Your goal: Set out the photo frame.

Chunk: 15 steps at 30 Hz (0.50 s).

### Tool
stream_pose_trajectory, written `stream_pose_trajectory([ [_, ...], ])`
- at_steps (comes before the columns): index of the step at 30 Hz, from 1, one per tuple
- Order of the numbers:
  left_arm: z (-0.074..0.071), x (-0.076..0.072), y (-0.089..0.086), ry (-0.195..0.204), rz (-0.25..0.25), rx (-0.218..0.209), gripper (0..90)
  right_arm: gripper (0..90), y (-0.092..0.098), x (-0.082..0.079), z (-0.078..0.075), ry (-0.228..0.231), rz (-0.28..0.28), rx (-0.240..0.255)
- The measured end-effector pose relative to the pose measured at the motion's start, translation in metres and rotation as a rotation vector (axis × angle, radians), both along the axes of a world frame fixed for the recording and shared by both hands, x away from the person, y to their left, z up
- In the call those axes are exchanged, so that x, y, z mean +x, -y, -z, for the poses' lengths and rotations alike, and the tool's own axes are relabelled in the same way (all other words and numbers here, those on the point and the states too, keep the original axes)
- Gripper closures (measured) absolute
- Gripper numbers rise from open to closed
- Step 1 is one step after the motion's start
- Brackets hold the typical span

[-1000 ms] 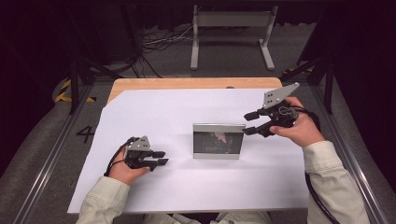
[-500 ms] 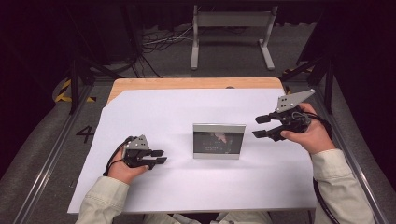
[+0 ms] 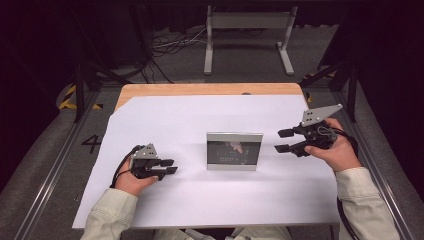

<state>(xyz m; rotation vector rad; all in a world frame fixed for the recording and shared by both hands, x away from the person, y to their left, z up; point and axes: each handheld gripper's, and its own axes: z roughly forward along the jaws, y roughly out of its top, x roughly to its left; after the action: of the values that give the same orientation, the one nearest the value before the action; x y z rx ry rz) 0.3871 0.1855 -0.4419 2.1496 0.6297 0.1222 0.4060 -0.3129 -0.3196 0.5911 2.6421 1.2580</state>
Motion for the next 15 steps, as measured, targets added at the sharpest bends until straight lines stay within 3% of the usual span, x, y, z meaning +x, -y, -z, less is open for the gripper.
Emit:
stream_pose_trajectory([
  [15, 0.001, 0.001, -0.001, 0.0, -0.008, -0.002, 65.1, 36.8, 0.01, -0.008, 0.028, 0.001, 0.072, 0.064],
])
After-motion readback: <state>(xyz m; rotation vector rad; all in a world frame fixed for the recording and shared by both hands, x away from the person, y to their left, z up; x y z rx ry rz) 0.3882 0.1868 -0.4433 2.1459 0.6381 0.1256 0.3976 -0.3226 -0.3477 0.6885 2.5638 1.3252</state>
